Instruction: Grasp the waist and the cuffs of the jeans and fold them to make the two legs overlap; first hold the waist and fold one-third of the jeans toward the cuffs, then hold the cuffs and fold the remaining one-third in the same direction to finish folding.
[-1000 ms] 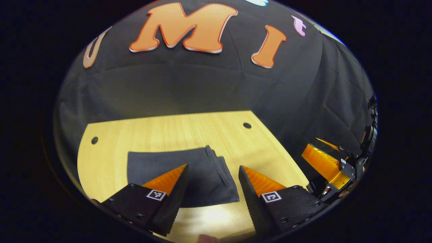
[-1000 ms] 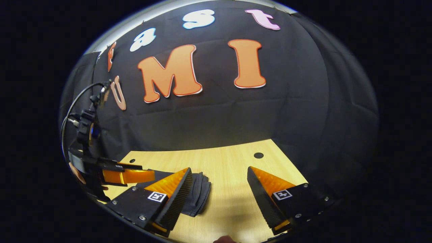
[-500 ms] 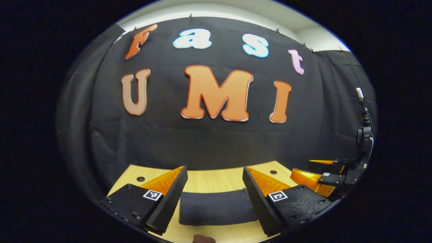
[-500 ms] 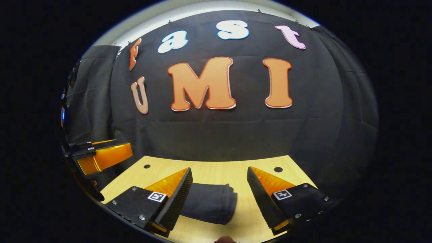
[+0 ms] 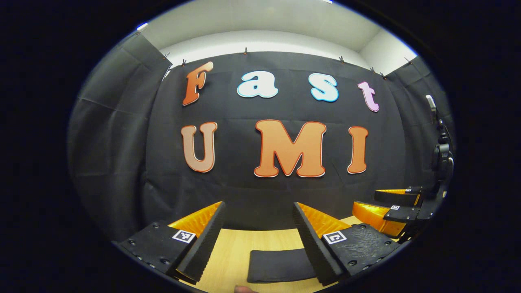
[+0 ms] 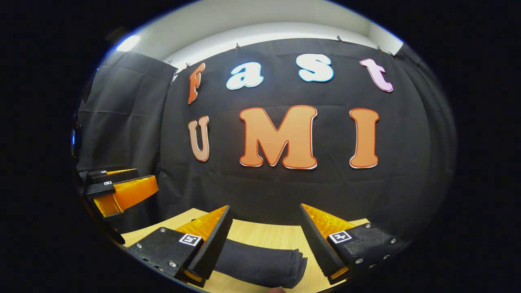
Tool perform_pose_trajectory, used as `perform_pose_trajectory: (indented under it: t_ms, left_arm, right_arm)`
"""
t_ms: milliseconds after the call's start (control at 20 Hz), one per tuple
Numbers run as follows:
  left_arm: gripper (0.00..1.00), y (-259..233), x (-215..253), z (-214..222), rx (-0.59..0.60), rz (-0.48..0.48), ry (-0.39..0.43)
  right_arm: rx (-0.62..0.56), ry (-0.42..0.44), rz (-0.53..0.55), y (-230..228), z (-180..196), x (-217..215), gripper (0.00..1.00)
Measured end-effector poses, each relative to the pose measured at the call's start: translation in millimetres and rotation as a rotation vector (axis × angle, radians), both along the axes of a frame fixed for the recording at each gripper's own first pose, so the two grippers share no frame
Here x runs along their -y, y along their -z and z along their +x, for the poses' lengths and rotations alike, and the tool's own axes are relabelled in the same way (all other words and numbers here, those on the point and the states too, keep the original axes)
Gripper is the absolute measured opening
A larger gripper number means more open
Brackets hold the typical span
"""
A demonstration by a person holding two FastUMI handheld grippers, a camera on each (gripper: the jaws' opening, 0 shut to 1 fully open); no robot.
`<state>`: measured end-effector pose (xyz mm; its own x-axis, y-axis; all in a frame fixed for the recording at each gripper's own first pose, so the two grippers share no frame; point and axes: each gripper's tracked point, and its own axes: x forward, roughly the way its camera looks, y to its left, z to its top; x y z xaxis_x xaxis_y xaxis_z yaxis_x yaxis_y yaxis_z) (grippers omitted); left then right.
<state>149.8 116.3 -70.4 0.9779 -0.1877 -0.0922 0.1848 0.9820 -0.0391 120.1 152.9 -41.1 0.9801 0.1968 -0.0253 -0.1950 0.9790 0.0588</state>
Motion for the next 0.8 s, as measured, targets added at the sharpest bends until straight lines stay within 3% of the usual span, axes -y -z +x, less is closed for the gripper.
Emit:
perform_pose_trajectory:
  t_ms: [350, 800]
  left_arm:
    - [0.95, 5, -28, -12, 0.022, 0.048, -0.053]
    - [0.95, 19, -51, -24, 0.003, 0.042, -0.076]
  right_arm:
    - [0.048, -0.05, -0.008, -10, -7, -26, 1.0]
    - [0.031, -0.009, 0.022, -5, -18, -30, 1.0]
